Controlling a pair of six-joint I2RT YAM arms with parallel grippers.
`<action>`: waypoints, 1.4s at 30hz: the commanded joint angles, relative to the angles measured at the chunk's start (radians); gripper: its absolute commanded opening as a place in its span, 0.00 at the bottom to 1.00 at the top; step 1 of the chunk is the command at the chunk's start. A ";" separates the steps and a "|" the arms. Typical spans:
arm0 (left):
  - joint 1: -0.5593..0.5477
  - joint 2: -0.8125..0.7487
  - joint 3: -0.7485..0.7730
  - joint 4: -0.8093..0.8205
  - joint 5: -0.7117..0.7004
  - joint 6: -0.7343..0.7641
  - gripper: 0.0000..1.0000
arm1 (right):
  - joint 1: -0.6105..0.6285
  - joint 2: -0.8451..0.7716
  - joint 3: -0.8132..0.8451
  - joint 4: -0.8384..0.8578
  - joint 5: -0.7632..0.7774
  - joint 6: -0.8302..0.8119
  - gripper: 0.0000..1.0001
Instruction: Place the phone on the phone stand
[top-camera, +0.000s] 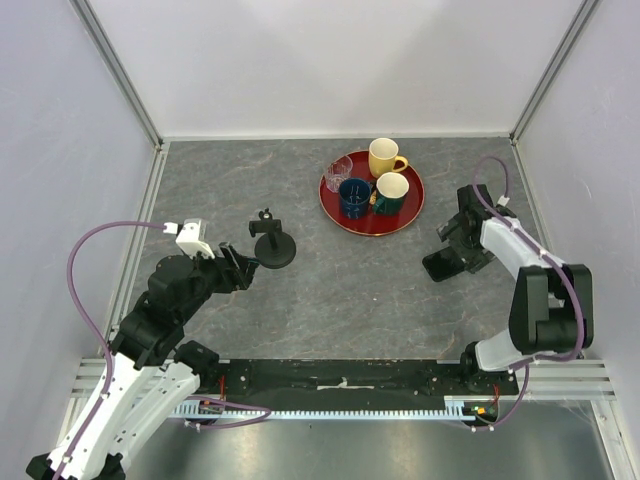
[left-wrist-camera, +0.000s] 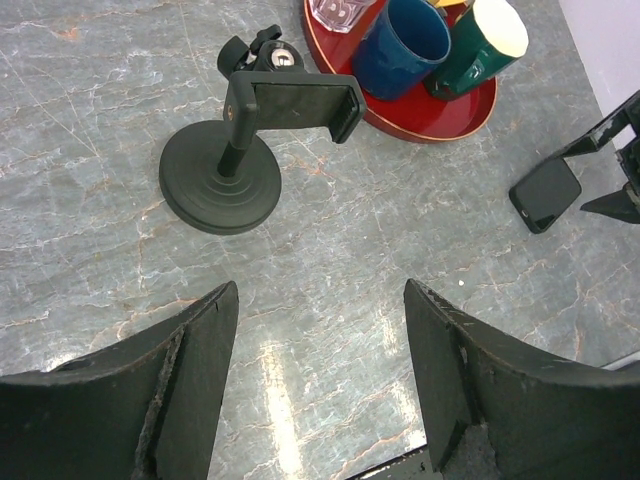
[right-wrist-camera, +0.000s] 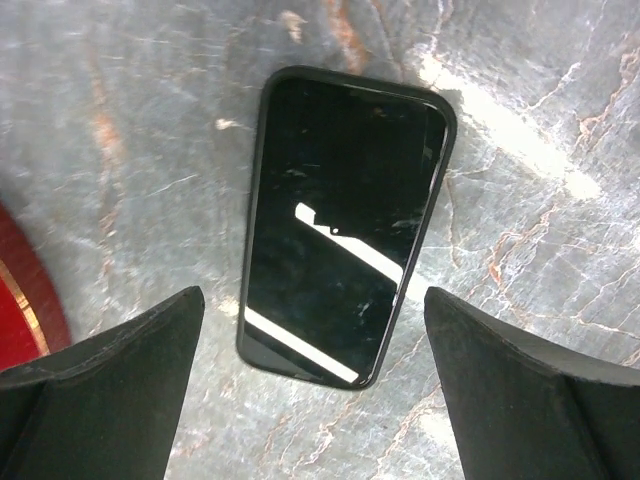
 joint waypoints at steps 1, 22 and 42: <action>-0.002 -0.010 0.000 0.039 -0.004 0.036 0.73 | 0.014 -0.121 -0.029 0.071 0.069 -0.036 0.98; -0.002 -0.007 0.000 0.042 0.003 0.036 0.73 | -0.084 0.026 -0.166 0.304 -0.139 0.010 0.98; -0.002 0.015 -0.003 0.045 -0.001 0.035 0.72 | -0.092 0.291 0.035 0.028 -0.069 0.075 0.95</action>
